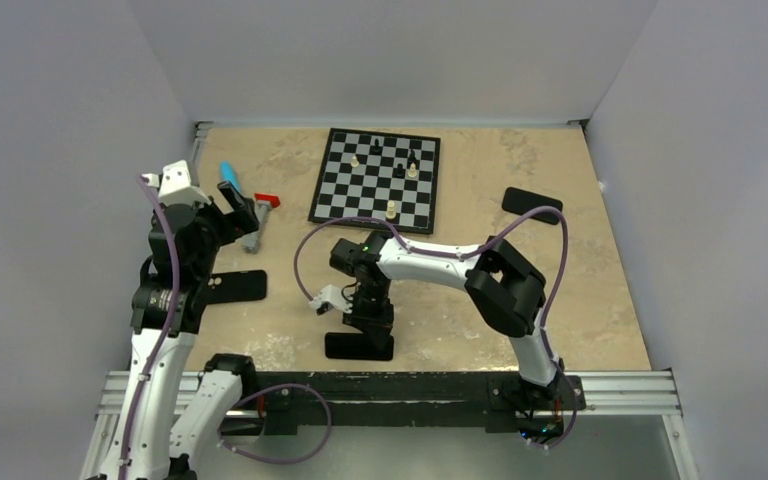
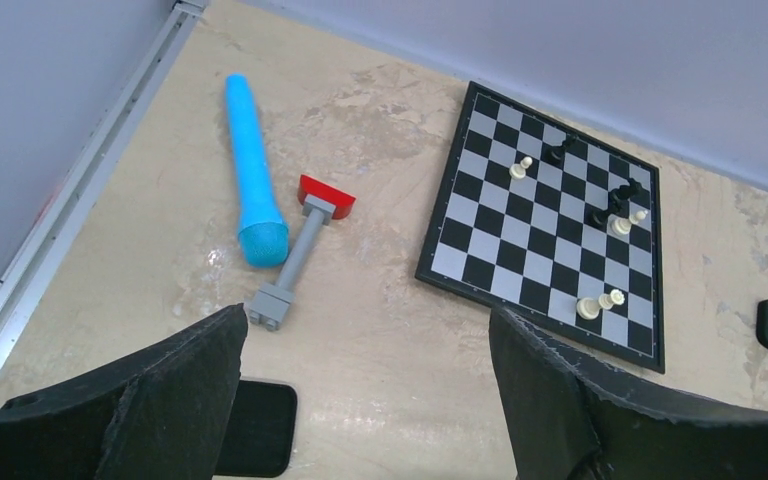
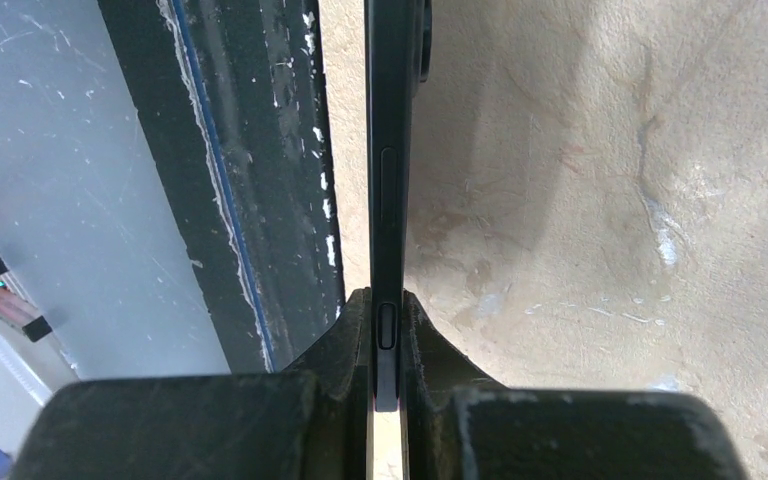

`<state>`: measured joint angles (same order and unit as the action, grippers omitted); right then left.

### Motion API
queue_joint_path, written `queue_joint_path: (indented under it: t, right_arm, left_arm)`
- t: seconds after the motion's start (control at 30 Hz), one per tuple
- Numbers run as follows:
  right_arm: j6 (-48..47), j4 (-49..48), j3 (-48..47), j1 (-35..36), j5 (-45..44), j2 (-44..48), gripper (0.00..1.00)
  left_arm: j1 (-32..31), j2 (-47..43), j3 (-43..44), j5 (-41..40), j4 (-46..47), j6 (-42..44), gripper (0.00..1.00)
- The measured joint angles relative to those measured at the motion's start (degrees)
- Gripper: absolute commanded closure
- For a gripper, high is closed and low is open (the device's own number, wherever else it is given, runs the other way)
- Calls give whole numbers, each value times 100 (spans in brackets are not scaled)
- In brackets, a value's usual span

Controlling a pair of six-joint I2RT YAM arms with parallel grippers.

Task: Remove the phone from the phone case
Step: Place the phone at the center of the board.

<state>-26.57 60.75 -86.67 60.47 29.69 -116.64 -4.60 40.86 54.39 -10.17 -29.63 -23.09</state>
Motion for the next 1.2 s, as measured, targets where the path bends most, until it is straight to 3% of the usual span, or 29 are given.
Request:
queue_joint_path:
  t: [0.33,1.2]
  right_arm:
    - [-46,20,2,28,-42,7,95]
    - [-107,-192,-129,22,-402,-352,60]
  left_arm:
    - [0,-275,0,138,-4,153,8]
    - [9,-260,-87,409,-2,146,19]
